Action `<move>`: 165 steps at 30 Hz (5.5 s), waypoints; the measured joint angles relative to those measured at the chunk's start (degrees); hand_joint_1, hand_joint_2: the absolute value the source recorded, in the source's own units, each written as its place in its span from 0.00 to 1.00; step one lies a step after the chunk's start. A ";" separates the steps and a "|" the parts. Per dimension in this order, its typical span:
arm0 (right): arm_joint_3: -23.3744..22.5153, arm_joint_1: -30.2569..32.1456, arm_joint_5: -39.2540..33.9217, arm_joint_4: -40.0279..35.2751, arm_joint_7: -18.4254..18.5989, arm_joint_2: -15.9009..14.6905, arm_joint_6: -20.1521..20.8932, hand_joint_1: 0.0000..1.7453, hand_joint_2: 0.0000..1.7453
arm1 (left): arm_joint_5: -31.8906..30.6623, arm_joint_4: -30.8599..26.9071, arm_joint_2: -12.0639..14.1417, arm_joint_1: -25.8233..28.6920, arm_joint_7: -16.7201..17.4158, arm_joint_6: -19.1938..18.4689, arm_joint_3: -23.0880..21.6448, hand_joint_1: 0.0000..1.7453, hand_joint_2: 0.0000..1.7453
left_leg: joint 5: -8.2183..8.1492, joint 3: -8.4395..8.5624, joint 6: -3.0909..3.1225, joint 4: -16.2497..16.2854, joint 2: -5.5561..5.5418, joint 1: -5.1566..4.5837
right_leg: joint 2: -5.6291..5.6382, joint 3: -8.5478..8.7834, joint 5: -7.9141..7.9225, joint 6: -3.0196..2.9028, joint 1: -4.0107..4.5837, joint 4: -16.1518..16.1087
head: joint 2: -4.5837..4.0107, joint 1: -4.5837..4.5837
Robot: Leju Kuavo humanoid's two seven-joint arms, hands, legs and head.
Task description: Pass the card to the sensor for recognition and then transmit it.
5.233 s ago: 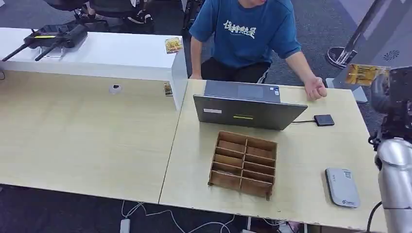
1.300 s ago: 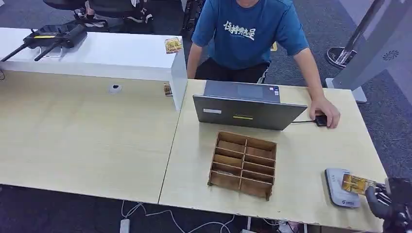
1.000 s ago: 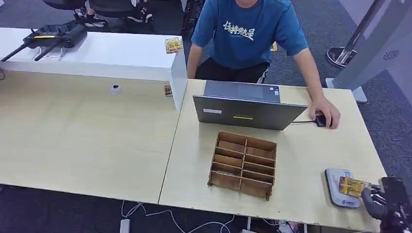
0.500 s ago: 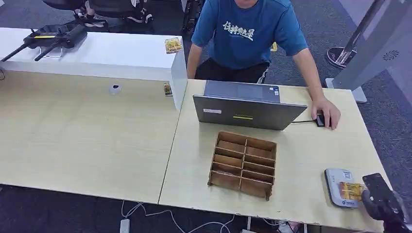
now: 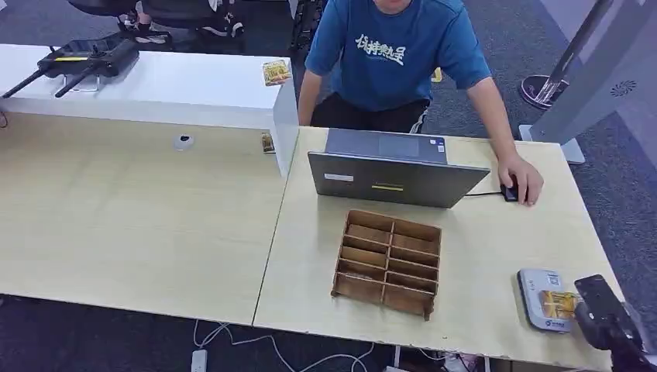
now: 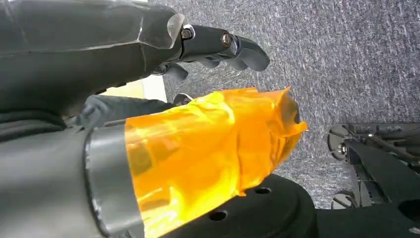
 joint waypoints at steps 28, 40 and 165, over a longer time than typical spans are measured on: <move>-0.15 -1.20 -14.95 -6.14 -8.04 1.68 2.18 1.00 1.00 | 0.52 0.00 0.02 0.00 -0.92 -0.35 0.00 0.00 0.00 | 0.00 -0.03 0.00 0.00 0.00 0.00 | 0.00 0.00 0.00 0.00 0.00 0.01 | 0.00 0.00; 0.94 -4.00 -19.54 -10.86 -7.19 1.33 3.26 1.00 1.00 | 0.52 0.00 0.09 0.01 -1.36 -0.46 0.00 0.00 0.00 | 0.01 -0.03 0.02 0.00 -0.02 0.00 | -0.02 0.00 0.00 0.00 0.00 0.01 | 0.00 0.00; 18.99 -28.69 70.42 -6.73 9.27 19.50 -28.33 0.00 1.00 | -6.08 0.00 0.57 -0.51 0.98 -3.06 -2.93 0.00 0.00 | 0.11 -0.03 -0.10 0.02 0.00 0.02 | 0.03 -0.04 0.03 -0.03 0.02 0.06 | 0.00 0.00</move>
